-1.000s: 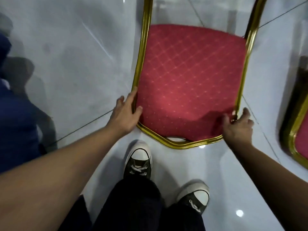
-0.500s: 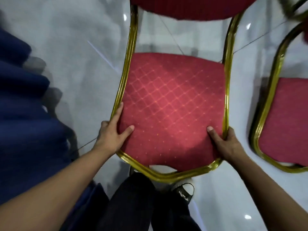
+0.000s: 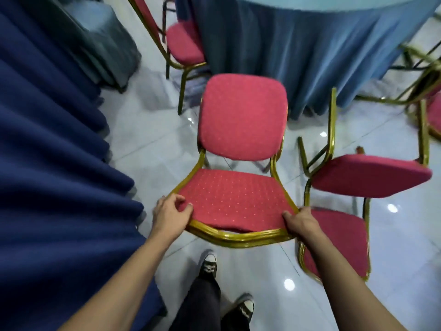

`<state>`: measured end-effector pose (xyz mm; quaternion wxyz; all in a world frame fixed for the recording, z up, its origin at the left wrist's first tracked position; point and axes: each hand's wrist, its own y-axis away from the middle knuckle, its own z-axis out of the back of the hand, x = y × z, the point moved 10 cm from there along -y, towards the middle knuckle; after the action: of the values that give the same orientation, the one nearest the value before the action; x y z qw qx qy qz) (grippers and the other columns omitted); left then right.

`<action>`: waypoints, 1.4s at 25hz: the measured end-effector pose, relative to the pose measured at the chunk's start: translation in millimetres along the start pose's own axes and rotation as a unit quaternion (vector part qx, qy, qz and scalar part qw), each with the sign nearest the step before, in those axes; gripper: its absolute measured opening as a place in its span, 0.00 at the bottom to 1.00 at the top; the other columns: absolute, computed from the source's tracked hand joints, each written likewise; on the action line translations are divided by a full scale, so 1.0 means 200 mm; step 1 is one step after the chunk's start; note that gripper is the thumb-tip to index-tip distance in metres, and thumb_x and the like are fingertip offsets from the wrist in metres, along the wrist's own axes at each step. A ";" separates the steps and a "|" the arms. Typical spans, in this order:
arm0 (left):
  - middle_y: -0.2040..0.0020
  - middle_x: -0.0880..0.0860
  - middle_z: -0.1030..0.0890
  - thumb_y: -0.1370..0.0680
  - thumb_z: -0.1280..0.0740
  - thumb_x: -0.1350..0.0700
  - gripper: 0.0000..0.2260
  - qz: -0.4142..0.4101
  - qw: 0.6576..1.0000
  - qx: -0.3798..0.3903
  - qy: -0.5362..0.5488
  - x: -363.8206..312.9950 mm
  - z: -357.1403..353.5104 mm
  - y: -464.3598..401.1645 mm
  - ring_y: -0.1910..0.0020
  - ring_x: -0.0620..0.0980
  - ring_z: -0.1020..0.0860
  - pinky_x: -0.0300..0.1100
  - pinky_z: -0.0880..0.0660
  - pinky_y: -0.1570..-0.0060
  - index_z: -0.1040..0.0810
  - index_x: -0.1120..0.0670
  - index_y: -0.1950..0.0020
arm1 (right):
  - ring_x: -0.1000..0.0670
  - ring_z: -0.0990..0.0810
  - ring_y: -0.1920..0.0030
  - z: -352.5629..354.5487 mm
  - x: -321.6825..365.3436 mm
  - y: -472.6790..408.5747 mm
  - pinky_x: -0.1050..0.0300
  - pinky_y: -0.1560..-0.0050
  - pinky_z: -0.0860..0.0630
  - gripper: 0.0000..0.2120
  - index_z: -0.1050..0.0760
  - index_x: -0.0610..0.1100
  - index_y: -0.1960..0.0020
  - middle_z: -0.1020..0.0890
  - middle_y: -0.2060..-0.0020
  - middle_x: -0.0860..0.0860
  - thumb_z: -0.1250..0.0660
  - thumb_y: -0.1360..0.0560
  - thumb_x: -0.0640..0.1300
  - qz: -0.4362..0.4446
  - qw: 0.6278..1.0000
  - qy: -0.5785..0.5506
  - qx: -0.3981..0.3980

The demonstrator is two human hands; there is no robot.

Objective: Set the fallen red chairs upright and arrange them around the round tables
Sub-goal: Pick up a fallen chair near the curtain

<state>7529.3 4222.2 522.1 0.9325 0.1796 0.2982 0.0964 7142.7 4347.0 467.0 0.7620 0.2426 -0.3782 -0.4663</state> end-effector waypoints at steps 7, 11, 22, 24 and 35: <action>0.18 0.54 0.50 0.22 0.57 0.30 0.30 -0.116 0.990 -0.012 -0.076 -0.59 0.22 -0.15 0.20 0.55 0.52 0.54 0.54 0.22 0.38 0.39 0.24 | 0.34 0.36 0.27 0.33 0.63 0.20 0.38 0.28 0.38 0.36 0.44 0.45 0.21 0.35 0.27 0.34 0.51 0.20 0.68 0.111 0.985 -0.029 -0.131; 0.18 0.56 0.54 0.24 0.61 0.28 0.35 -0.117 0.991 0.030 -0.052 -0.86 0.29 -0.41 0.19 0.55 0.57 0.54 0.56 0.21 0.44 0.40 0.21 | 0.38 0.44 0.22 0.49 0.99 0.18 0.39 0.24 0.44 0.38 0.47 0.52 0.20 0.42 0.22 0.37 0.57 0.23 0.71 0.178 0.967 0.006 -0.182; 0.19 0.55 0.65 0.21 0.57 0.31 0.33 -0.195 0.975 -0.044 -0.092 -1.58 0.34 -1.04 0.20 0.59 0.63 0.56 0.61 0.24 0.65 0.39 0.20 | 0.40 0.58 0.19 0.76 1.69 -0.28 0.38 0.22 0.51 0.41 0.55 0.64 0.21 0.60 0.20 0.41 0.59 0.29 0.79 0.215 0.968 -0.027 -0.127; 0.19 0.55 0.67 0.22 0.57 0.30 0.34 -0.188 0.977 -0.048 -0.092 -1.62 0.35 -1.14 0.20 0.59 0.65 0.57 0.61 0.23 0.66 0.39 0.21 | 0.40 0.59 0.19 0.76 1.77 -0.33 0.37 0.22 0.52 0.40 0.55 0.63 0.21 0.59 0.20 0.41 0.60 0.28 0.79 0.219 0.966 -0.030 -0.136; 0.18 0.58 0.59 0.17 0.48 0.38 0.33 -0.160 0.964 0.014 -0.210 -1.96 0.47 -1.69 0.19 0.59 0.57 0.56 0.55 0.22 0.61 0.44 0.19 | 0.41 0.58 0.19 0.92 2.22 -0.68 0.39 0.21 0.52 0.39 0.49 0.58 0.20 0.55 0.20 0.38 0.56 0.26 0.77 0.219 0.970 -0.013 -0.105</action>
<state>7294.2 3774.2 666.3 0.9749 0.1584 0.1214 -0.0985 7047.6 3886.4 632.8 0.8619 0.0664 -0.3812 -0.3278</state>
